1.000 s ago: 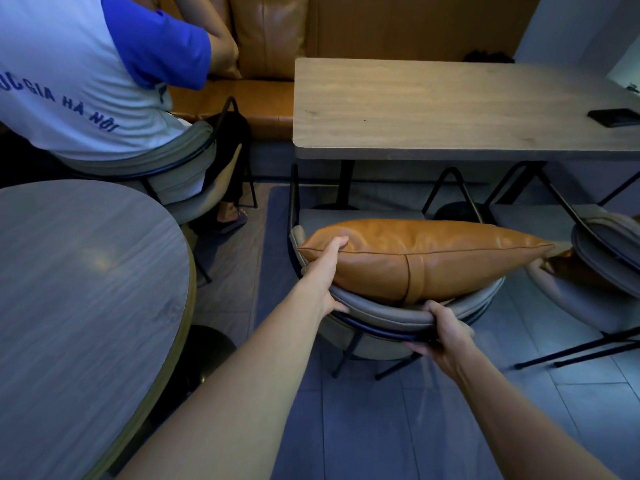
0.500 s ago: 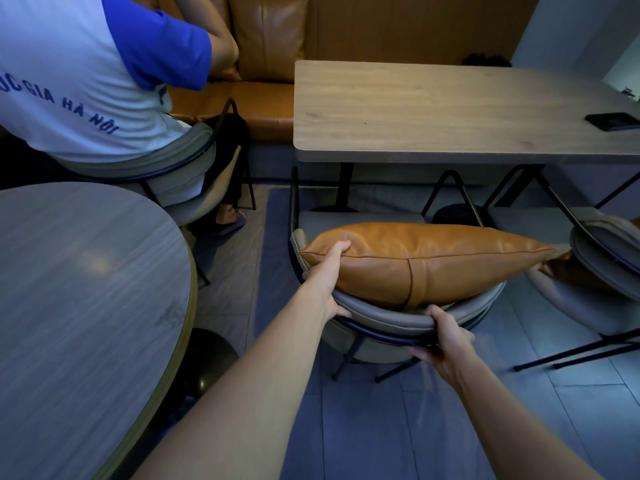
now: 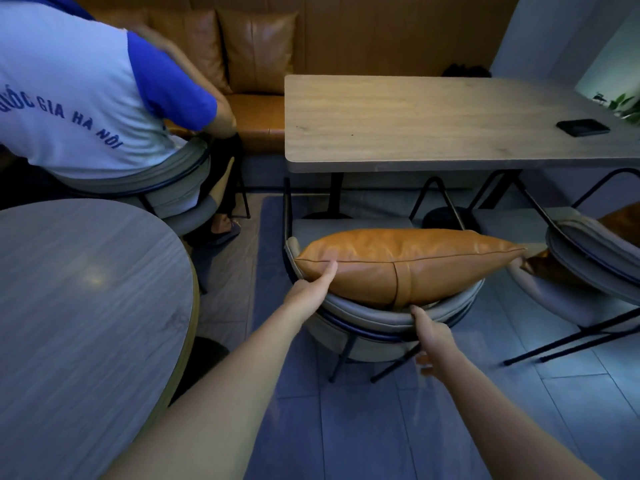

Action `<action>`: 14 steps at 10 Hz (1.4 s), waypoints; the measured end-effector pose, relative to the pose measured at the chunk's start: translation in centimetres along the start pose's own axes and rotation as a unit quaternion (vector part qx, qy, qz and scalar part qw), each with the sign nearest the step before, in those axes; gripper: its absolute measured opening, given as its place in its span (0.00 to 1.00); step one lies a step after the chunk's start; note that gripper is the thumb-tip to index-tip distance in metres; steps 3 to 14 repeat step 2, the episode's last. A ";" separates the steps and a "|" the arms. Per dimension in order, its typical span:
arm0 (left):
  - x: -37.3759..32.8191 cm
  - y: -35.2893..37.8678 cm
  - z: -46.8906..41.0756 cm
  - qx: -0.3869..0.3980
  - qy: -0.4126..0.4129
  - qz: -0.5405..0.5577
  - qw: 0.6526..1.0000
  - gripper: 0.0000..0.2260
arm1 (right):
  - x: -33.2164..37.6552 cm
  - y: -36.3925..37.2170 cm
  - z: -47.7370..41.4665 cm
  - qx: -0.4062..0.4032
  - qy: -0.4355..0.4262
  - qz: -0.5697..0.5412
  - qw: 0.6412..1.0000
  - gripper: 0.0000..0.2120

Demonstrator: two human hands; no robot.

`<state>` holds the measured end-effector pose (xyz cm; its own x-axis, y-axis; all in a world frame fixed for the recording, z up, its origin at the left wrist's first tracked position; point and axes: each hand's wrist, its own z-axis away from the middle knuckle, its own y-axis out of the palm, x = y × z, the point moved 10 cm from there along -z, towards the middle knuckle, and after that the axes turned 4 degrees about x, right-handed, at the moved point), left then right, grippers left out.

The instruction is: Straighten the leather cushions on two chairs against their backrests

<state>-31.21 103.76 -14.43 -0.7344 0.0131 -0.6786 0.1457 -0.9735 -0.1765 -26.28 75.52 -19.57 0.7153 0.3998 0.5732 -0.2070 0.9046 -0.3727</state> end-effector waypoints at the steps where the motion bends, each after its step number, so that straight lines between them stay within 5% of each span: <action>1: -0.9 -1.7 1.2 -0.031 0.021 -0.149 0.988 0.44 | 2.7 -1.1 1.9 -0.006 -0.048 0.136 0.990 0.35; 2: -2.1 -3.3 3.4 -0.058 0.026 -0.250 0.966 0.41 | 5.3 -1.8 4.5 -0.006 -0.073 0.191 0.979 0.32; 14: -2.1 -3.3 3.4 -0.058 0.026 -0.250 0.966 0.41 | 5.3 -1.8 4.5 -0.006 -0.073 0.191 0.979 0.32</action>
